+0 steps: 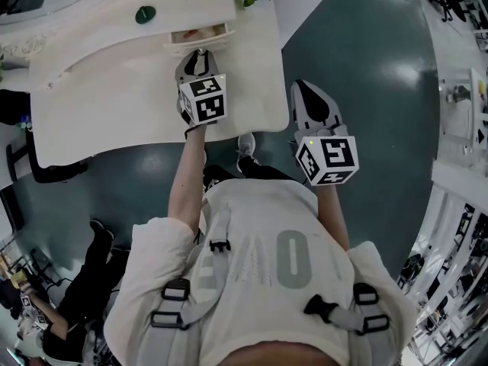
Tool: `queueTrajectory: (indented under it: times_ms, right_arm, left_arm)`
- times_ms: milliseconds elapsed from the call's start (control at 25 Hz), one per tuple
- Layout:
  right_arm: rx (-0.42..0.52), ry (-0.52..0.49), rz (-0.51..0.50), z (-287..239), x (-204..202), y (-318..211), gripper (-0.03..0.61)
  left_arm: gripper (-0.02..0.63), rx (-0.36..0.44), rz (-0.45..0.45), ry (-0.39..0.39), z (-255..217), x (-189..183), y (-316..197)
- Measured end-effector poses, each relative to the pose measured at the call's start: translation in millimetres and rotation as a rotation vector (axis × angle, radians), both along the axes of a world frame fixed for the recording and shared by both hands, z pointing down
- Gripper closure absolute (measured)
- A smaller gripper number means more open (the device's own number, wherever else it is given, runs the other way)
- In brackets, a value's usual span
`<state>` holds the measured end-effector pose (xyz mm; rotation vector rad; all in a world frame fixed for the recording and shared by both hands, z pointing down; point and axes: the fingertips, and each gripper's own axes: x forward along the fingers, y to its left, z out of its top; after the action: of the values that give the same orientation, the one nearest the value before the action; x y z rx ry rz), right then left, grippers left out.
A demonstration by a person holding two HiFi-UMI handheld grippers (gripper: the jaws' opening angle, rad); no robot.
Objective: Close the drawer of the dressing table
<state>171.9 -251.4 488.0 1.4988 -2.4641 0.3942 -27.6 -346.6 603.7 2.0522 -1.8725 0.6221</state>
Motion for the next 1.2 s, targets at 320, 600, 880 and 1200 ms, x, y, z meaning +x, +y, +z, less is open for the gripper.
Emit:
queueTrajectory:
  times_ms: [320,600,880,1200]
  right_arm:
    - [-0.012,0.001,0.005,5.7,0.8,-3.0,0.569]
    - [-0.019,0.002,0.007,8.0,0.2,-7.2,0.569]
    - [-0.026,0.005,0.019,11.2,3.5,-10.3,0.569]
    - [-0.031,0.011,0.023,12.8,7.4,-11.2,0.569]
  left_arm:
    - [0.515,-0.009,0.005,0.002,2.5,-2.8,-11.4]
    - [0.515,-0.032,0.013,0.0,9.4,-5.8,-19.6]
    - [0.515,-0.031,0.014,-0.002,10.9,-7.0,-27.9]
    - [0.515,-0.035,0.012,0.0,13.3,-7.1,-35.3]
